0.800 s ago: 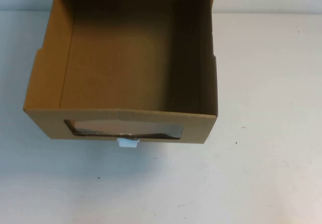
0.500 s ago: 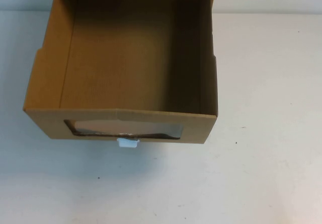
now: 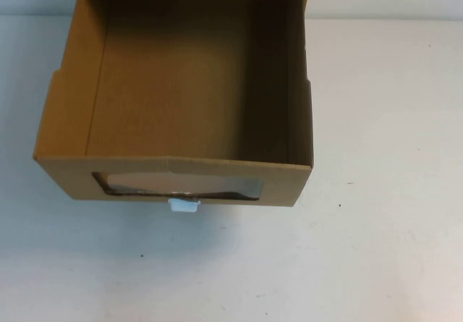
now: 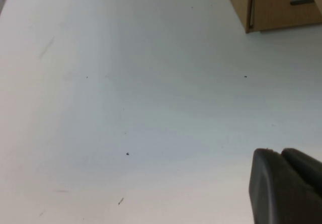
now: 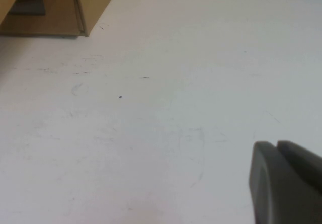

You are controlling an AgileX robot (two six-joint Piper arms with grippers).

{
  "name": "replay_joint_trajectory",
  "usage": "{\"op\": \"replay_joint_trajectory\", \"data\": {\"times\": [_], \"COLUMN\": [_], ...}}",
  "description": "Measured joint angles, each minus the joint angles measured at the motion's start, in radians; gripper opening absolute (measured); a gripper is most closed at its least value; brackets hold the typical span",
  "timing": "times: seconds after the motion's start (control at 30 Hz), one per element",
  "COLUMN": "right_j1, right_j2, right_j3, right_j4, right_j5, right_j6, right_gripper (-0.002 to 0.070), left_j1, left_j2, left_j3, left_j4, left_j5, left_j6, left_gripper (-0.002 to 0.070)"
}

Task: Close the shoe box

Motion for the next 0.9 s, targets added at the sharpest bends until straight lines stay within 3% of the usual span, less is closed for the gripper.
{"op": "replay_joint_trajectory", "data": {"times": [0.43, 0.7, 0.9], "right_j1": [0.0, 0.0, 0.0], "right_j2": [0.0, 0.0, 0.0], "right_j3": [0.0, 0.0, 0.0], "right_j4": [0.0, 0.0, 0.0], "right_j5": [0.0, 0.0, 0.0], "right_j6": [0.0, 0.0, 0.0], "right_gripper": [-0.0013, -0.0013, -0.0013], "left_j1": [0.0, 0.0, 0.0], "left_j2": [0.0, 0.0, 0.0], "left_j3": [0.0, 0.0, 0.0], "left_j4": [-0.035, -0.487, -0.587], "left_j5": [-0.011, -0.222, -0.353], "left_j6": [0.0, -0.085, -0.091], "left_gripper": [-0.0005, -0.0005, -0.0005]}}
